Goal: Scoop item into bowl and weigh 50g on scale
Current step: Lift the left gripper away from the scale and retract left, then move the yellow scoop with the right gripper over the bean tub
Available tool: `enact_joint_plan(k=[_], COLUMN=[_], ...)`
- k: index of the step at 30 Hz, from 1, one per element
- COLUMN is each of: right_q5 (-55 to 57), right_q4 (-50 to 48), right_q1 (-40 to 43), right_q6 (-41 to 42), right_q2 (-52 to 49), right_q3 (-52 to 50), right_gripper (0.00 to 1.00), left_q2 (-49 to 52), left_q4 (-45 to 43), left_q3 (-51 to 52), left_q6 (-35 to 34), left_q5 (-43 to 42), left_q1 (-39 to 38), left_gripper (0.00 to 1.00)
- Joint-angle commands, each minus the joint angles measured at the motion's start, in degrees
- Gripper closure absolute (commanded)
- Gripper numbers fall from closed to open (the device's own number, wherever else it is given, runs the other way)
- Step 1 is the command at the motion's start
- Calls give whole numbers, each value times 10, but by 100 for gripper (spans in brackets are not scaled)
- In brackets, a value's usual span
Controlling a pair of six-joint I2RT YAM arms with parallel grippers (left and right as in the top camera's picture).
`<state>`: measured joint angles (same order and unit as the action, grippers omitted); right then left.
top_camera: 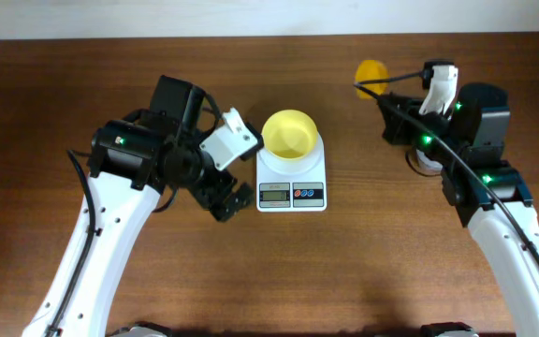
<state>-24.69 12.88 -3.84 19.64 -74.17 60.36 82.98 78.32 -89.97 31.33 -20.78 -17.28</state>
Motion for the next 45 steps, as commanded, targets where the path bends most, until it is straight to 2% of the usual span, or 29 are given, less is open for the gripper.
enact_joint_plan(k=[1, 5, 7, 10, 15, 17, 22, 26, 31, 41, 43, 45], right_q5=[-10, -10, -10, -10, -2, -2, -2, -3, -4, -4, -4, -4], right_q4=[56, 116, 136, 140, 158, 169, 173, 174, 174, 168, 168, 170], right_q1=[2, 2, 2, 2, 2, 2, 2, 2, 2, 2, 2, 2], right_q6=[3, -1, -47, -49, -73, -76, -89, -89, -89, -89, -89, -89], right_q2=[29, 46, 67, 89, 94, 94, 94, 94, 94, 94, 94, 94], right_q3=[8, 8, 8, 8, 8, 8, 8, 8, 8, 8, 8, 8], right_gripper=[96, 96, 96, 96, 96, 96, 96, 96, 96, 95, 85, 85], left_q2=[-6, -33, -70, -87, -88, -94, -123, -124, -124, -124, -124, -124], left_q4=[7, -3, 0, 6, -22, -47, -59, -76, -88, -91, -91, -89], left_q3=[-9, -9, -9, -8, 93, 133, 189, 197, 197, 196, 196, 196], left_q6=[62, 63, 99, 136, 151, 154, 224, 224, 223, 221, 221, 221], left_q5=[-34, -3, 22, 28, 28, 13, -86, -126, -100, -114, -114, -114], left_q1=[0, 1, 1, 6, 12, 35, 120, 149, 149, 149, 149, 149], left_gripper=[1, 1, 1, 1, 1, 1, 1, 1, 1, 1, 1, 1])
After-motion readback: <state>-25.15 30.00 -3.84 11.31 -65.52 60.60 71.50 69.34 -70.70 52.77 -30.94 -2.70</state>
